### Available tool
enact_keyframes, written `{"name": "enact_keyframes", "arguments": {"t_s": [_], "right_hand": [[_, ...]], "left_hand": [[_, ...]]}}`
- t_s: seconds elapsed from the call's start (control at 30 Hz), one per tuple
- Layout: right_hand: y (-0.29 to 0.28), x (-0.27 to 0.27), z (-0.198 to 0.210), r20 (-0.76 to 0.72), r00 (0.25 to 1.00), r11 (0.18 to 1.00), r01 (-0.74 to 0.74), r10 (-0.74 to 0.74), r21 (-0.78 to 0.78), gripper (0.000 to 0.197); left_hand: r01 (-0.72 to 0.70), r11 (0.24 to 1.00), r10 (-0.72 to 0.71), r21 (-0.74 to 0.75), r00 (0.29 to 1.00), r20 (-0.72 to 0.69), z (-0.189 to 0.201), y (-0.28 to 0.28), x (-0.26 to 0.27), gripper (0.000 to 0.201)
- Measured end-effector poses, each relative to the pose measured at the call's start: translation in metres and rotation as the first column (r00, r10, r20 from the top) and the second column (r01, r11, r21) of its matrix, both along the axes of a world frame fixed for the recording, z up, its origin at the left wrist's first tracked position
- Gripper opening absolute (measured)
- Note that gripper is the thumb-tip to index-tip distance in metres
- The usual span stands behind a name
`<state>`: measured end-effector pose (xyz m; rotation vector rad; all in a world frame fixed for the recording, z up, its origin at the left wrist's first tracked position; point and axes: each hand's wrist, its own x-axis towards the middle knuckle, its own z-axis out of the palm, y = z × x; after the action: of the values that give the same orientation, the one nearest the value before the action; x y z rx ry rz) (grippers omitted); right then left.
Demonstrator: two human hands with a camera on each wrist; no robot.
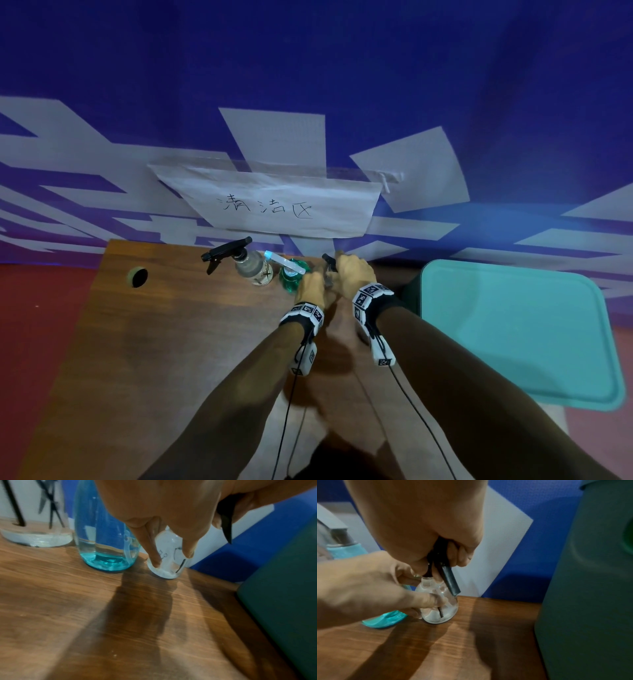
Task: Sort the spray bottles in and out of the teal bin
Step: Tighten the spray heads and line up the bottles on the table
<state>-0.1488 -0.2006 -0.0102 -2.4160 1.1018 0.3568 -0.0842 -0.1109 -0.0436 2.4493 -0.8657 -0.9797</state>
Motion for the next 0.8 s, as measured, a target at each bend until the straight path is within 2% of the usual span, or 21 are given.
{"name": "enact_keyframes", "arguments": {"t_s": [0.1,0.23,0.37,0.47,0.67,0.8], "right_hand": [[-0.002,0.000,0.000,-0.008,1.000,1.000,-0.025,0.025,-0.009,0.045],[0.004,0.003,0.001,-0.018,0.999,0.999,0.039,-0.039,-0.002,0.044],[0.007,0.004,0.003,-0.030,0.996,0.997,0.083,-0.083,-0.001,0.045],[0.005,0.004,0.003,-0.041,0.997,0.997,0.070,-0.070,0.012,0.043],[0.005,0.001,0.007,-0.013,1.000,1.000,0.014,-0.014,0.023,0.044],[0.016,-0.003,0.008,0.040,0.990,0.990,0.129,-0.132,0.064,0.033]], "left_hand": [[-0.010,0.999,0.011,-0.039,0.999,0.036,0.002,-0.004,-0.003,0.038],[0.002,0.999,0.000,-0.038,0.998,0.059,0.002,-0.002,-0.002,0.024],[0.053,0.998,-0.050,-0.037,0.997,0.065,-0.005,-0.003,0.003,0.022],[0.024,0.999,-0.021,-0.028,0.997,0.078,-0.008,-0.003,0.002,0.018],[0.033,0.999,-0.032,-0.025,0.999,0.045,-0.005,-0.003,0.003,0.029],[0.102,0.994,-0.103,-0.048,0.995,-0.015,-0.002,0.008,0.003,0.051]]}}
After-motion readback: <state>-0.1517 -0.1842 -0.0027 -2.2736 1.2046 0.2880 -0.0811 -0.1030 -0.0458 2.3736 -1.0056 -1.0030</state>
